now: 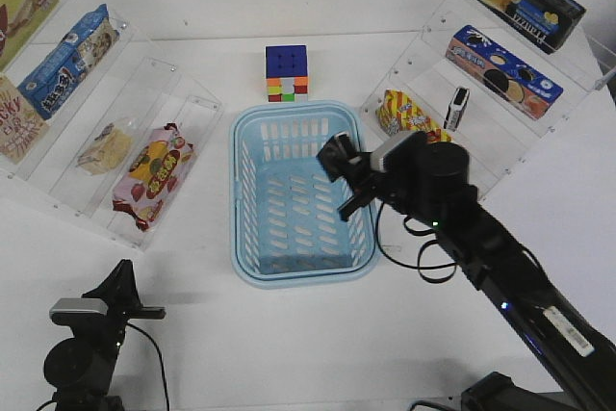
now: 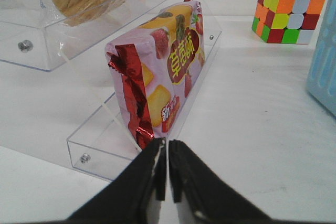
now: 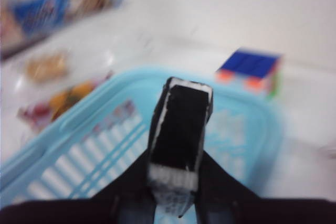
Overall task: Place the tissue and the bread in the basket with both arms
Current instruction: 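Grasp the black-and-white pack with the right gripper and carry it over the basket, then release the pack into the basket and withdraw the right gripper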
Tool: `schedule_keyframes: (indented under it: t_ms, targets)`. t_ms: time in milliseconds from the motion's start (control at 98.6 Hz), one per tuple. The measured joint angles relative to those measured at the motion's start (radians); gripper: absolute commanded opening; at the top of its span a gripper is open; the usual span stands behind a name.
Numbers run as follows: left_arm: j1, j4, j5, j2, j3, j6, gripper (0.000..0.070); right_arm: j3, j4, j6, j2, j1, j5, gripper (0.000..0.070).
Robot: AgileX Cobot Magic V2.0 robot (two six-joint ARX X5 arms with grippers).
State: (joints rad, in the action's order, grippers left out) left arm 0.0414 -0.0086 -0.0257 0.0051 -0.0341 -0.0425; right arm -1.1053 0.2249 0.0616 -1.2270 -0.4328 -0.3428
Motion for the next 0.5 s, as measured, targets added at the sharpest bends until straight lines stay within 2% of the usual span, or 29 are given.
schedule_keyframes:
  t_ms: [51, 91, 314, 375, 466, 497]
  targets:
    - [0.000, 0.000, 0.000, 0.000, 0.000, 0.000, 0.0001, 0.000, -0.003, -0.014, -0.034, -0.034, -0.002, 0.0310]
    - [0.000, 0.000, 0.000, 0.000, 0.000, 0.000, 0.0001, 0.000, -0.008, -0.019, -0.058, -0.052, 0.000, 0.0348]
    - [0.000, 0.000, 0.000, 0.000, 0.000, 0.000, 0.0001, 0.003, -0.052, -0.029, -0.087, -0.068, 0.019, 0.0344]
    - [0.000, 0.000, 0.000, 0.000, 0.000, 0.002, 0.0001, 0.003, -0.056, -0.028, -0.060, -0.056, 0.061, 0.0280]
    - [0.000, 0.000, 0.000, 0.000, 0.000, 0.037, 0.0001, 0.003, -0.056, -0.021, 0.006, -0.021, 0.142, 0.0009]
    - [0.000, 0.000, 0.000, 0.000, 0.000, 0.056, 0.0001, 0.003, -0.051, -0.018, 0.032, -0.003, 0.167, 0.0000]
